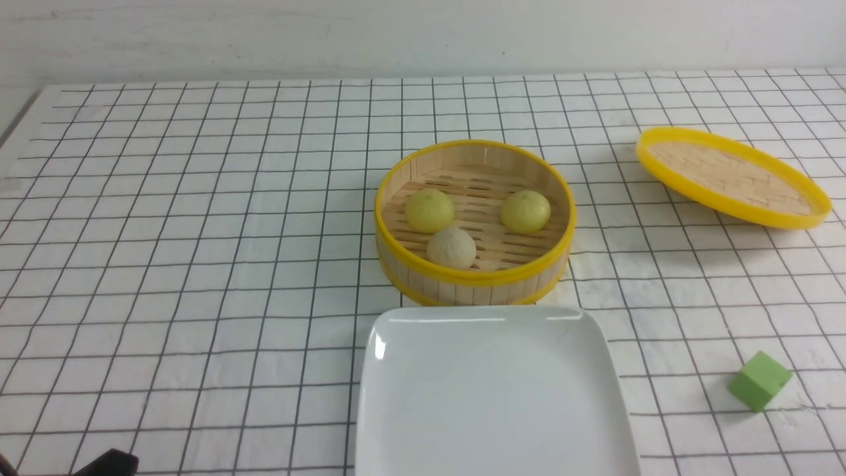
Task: Put the steamed buns into the plate on the white-black tablecloth.
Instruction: 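Reach toward a bun in the bamboo steamer with the right gripper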
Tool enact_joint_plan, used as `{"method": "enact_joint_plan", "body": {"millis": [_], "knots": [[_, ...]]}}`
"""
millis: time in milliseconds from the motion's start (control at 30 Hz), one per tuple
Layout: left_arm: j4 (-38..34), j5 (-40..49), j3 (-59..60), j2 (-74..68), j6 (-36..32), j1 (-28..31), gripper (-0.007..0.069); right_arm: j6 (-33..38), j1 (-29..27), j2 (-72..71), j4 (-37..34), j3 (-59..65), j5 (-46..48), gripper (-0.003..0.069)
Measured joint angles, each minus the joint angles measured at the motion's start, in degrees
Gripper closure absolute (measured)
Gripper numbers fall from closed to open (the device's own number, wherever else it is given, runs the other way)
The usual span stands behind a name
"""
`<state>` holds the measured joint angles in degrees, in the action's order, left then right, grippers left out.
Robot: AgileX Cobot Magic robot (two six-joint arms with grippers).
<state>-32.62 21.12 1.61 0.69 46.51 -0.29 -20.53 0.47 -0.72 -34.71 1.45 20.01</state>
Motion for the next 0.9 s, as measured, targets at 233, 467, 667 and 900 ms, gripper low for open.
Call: {"method": "enact_joint_plan", "body": {"millis": [233, 467, 667, 900], "knots": [[-0.7, 1.5, -2.4, 0.0, -5.2, 0.0, 0.0436, 4.9, 0.0, 0.0, 0.0, -5.0, -1.2, 0.0435], [4.5, 18.2, -23.1, -7.5, -22.3, 0.0, 0.0620, 19.3, 0.0, 9.3, 14.8, -27.7, 3.7, 0.0661], [13.0, 40.0, -32.6, -30.2, -28.6, 0.0, 0.0622, 14.7, 0.0, 34.4, 25.5, -41.3, 41.1, 0.0672], [14.5, 38.4, -34.5, -45.1, -31.3, 0.0, 0.0620, 26.8, 0.0, 55.0, 11.3, -47.9, 44.6, 0.0657]]}}
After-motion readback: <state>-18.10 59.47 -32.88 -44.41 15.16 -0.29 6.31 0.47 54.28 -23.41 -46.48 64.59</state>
